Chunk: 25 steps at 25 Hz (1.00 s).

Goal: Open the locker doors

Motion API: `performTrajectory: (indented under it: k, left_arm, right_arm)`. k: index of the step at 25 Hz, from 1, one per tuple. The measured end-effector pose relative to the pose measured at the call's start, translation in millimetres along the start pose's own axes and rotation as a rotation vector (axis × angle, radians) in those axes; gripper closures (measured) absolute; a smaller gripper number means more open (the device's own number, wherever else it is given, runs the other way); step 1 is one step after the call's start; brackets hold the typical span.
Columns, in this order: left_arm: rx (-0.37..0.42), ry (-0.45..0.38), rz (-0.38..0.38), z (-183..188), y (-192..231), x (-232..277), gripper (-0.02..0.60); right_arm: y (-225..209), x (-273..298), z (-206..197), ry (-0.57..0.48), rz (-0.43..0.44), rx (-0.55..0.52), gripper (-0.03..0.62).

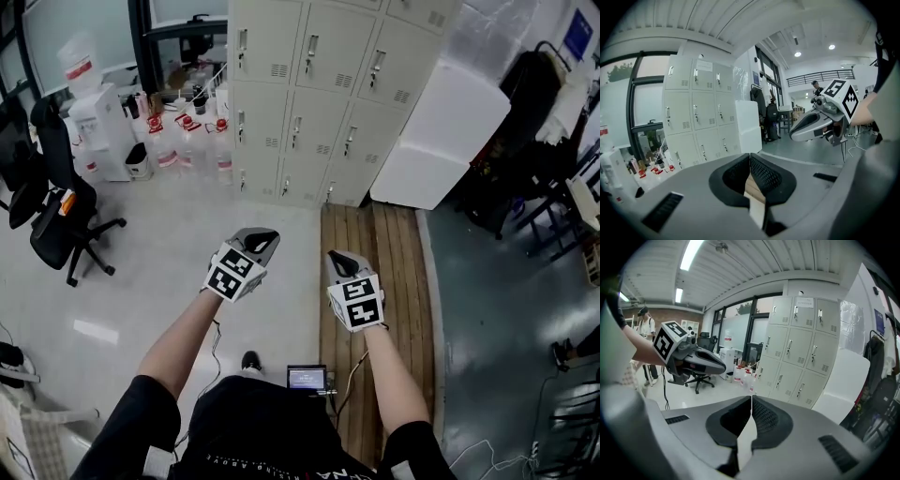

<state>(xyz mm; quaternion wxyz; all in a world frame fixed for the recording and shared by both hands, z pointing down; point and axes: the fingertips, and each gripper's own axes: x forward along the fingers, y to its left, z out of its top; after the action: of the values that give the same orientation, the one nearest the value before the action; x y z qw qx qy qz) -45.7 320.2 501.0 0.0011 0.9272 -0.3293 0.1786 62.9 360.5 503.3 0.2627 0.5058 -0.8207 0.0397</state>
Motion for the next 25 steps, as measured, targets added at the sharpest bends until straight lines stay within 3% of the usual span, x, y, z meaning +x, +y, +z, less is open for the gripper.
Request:
performTrajectory:
  k: [7, 13, 18, 25]
  left_arm:
    - [0.012, -0.002, -0.005, 0.3, 98.0, 32.2, 0.561]
    - [-0.004, 0.007, -0.011, -2.2, 149.7, 65.9, 0.561]
    - [-0.023, 0.009, -0.012, -5.7, 182.4, 108.0, 0.561]
    - [-0.049, 0.013, 0.047, 9.0, 258.2, 190.8, 0.561]
  right_arm:
    - [-11.0, 89.6, 41.7, 0.013, -0.019, 0.001, 0.562]
    - [-29.5, 144.5, 50.0, 0.053, -0.015, 0.009, 0.562]
    - [-63.3, 193.8, 60.5, 0.052, -0.001, 0.016, 0.562]
    - [-135.0, 289.7, 91.2, 0.033, 0.049, -0.007, 0.562]
